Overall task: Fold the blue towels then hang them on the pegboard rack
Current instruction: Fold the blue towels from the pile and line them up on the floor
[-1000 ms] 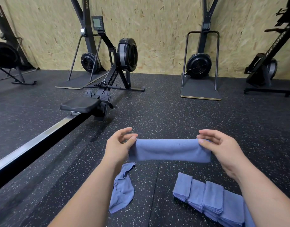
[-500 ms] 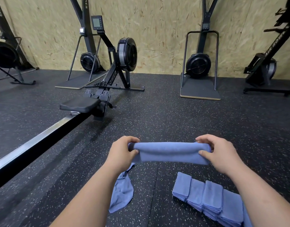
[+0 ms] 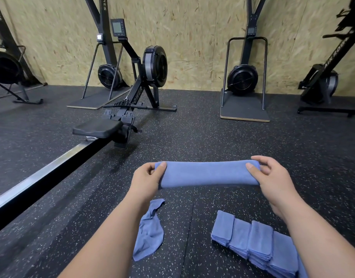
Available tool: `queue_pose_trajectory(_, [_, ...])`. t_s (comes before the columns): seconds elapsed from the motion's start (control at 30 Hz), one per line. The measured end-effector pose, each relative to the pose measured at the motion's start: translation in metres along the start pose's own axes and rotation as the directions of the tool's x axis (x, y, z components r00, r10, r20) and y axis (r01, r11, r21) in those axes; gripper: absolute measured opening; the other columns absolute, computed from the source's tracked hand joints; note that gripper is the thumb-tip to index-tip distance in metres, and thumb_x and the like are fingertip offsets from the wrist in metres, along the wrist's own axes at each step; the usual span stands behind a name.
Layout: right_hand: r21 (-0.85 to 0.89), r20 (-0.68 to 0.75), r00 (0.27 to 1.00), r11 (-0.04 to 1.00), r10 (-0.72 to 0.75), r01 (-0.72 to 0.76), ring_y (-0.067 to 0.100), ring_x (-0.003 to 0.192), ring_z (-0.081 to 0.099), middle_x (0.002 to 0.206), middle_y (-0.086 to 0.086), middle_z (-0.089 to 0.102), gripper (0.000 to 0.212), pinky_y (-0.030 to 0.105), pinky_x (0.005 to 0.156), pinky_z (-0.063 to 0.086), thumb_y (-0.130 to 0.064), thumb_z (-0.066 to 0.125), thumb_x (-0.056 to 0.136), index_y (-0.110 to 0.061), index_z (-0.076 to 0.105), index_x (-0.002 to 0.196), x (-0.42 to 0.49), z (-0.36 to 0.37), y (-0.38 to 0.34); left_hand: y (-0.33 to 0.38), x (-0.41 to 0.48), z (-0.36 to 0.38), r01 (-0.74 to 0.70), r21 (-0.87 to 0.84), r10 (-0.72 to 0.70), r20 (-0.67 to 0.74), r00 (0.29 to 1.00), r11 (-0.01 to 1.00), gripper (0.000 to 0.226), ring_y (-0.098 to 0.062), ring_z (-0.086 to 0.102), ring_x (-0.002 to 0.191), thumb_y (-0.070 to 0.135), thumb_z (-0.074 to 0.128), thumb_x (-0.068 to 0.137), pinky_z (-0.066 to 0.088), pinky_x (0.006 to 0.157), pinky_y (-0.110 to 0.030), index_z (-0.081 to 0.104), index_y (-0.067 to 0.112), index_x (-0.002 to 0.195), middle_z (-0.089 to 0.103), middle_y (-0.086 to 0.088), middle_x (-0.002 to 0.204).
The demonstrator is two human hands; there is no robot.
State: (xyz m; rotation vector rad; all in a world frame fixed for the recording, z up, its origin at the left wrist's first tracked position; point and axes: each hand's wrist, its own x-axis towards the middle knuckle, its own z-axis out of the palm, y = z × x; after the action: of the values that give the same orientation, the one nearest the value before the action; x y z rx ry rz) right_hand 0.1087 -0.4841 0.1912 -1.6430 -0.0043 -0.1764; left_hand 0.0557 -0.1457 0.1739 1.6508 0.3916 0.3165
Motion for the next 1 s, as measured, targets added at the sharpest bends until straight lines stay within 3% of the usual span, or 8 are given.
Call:
queue_pose_trajectory(0.1, [0.043,-0.052,0.998,0.999,0.018,-0.015,0.008,0.096,0.073,0.102,-0.002,0.081,0.028,0.024,0.084,0.051,-0.022,0.082,0.093,-0.024,0.073,0.119,0.001,0.001,-0.001,0.001,0.0,0.002,-0.043,0.028,0.046,-0.093,0.995,0.999,0.025,-0.019,0.065,0.074,0.046,0.074,0.095,0.064,0.074,-0.059,0.079,0.022,0.095,0.076,-0.012,0.091])
queue_pose_trajectory(0.27, [0.115,-0.117,0.988,0.99,0.095,-0.082,0.002,0.092,0.068,0.106,-0.002,0.078,0.03,0.019,0.078,0.045,-0.026,0.086,0.089,-0.019,0.076,0.117,0.006,0.003,0.004,0.005,0.001,0.005,-0.062,0.066,0.072,-0.158,0.985,0.996,0.047,-0.021,0.063,0.06,0.053,0.073,0.094,0.064,0.065,-0.058,0.074,0.007,0.084,0.071,-0.019,0.081])
queue_pose_trajectory(0.4, [0.105,-0.083,0.973,0.973,0.216,-0.207,0.012,0.086,0.061,0.102,-0.004,0.076,0.028,0.031,0.075,0.044,-0.032,0.084,0.09,-0.02,0.076,0.115,0.012,0.002,0.018,-0.004,0.005,0.003,0.043,0.043,-0.038,-0.113,0.993,0.998,0.071,-0.023,0.059,0.054,0.058,0.073,0.093,0.064,0.062,-0.052,0.055,-0.008,0.074,0.05,-0.013,0.07])
queue_pose_trajectory(0.5, [0.062,-0.053,0.963,0.964,0.264,-0.26,0.017,0.089,0.064,0.101,-0.002,0.08,0.027,0.034,0.079,0.046,-0.033,0.084,0.09,-0.019,0.077,0.112,0.011,0.002,0.027,-0.015,0.008,0.001,0.111,0.14,-0.101,-0.076,0.992,0.984,0.066,-0.023,0.05,0.058,0.072,0.069,0.085,0.065,0.061,-0.052,0.049,0.011,0.068,0.038,-0.007,0.071])
queue_pose_trajectory(0.67, [0.033,-0.085,0.965,0.969,0.247,-0.245,0.016,0.094,0.071,0.1,0.001,0.081,0.03,0.031,0.079,0.049,-0.03,0.09,0.084,-0.017,0.078,0.108,0.01,0.004,0.036,-0.015,0.003,0.003,0.096,0.195,-0.077,-0.099,0.992,0.976,0.068,-0.022,0.03,0.061,0.072,0.071,0.079,0.039,0.061,-0.038,0.027,0.023,0.058,0.025,-0.006,0.067])
queue_pose_trajectory(0.8, [0.048,-0.111,0.954,0.961,0.277,-0.273,0.016,0.083,0.068,0.098,0.003,0.081,0.026,0.03,0.073,0.049,-0.027,0.09,0.084,-0.016,0.078,0.105,0.009,0.006,0.037,-0.009,-0.004,0.007,0.265,-0.044,-0.266,-0.009,0.964,0.963,0.05,-0.025,0.059,0.054,0.051,0.084,0.087,0.067,0.069,-0.05,0.061,0.008,0.075,0.048,-0.012,0.074])
queue_pose_trajectory(0.9, [0.038,-0.118,0.954,0.961,0.277,-0.274,0.016,0.081,0.069,0.098,0.006,0.081,0.026,0.03,0.072,0.051,-0.021,0.088,0.086,-0.015,0.076,0.109,0.006,0.007,0.035,-0.007,-0.009,0.012,0.332,-0.069,-0.325,0.102,0.94,0.941,0.044,-0.025,0.067,0.066,0.034,0.089,0.086,0.065,0.083,-0.055,0.075,-0.007,0.095,0.069,-0.013,0.078])
queue_pose_trajectory(1.0, [-0.039,-0.124,0.968,0.973,0.22,-0.226,0.015,0.09,0.074,0.099,0.003,0.08,0.029,0.03,0.076,0.053,-0.018,0.087,0.087,-0.018,0.075,0.113,0.004,0.01,0.033,-0.009,-0.009,0.016,0.222,0.048,-0.226,0.074,0.971,0.974,0.025,-0.025,0.068,0.071,0.026,0.085,0.091,0.062,0.084,-0.063,0.078,0.002,0.094,0.077,-0.02,0.087])
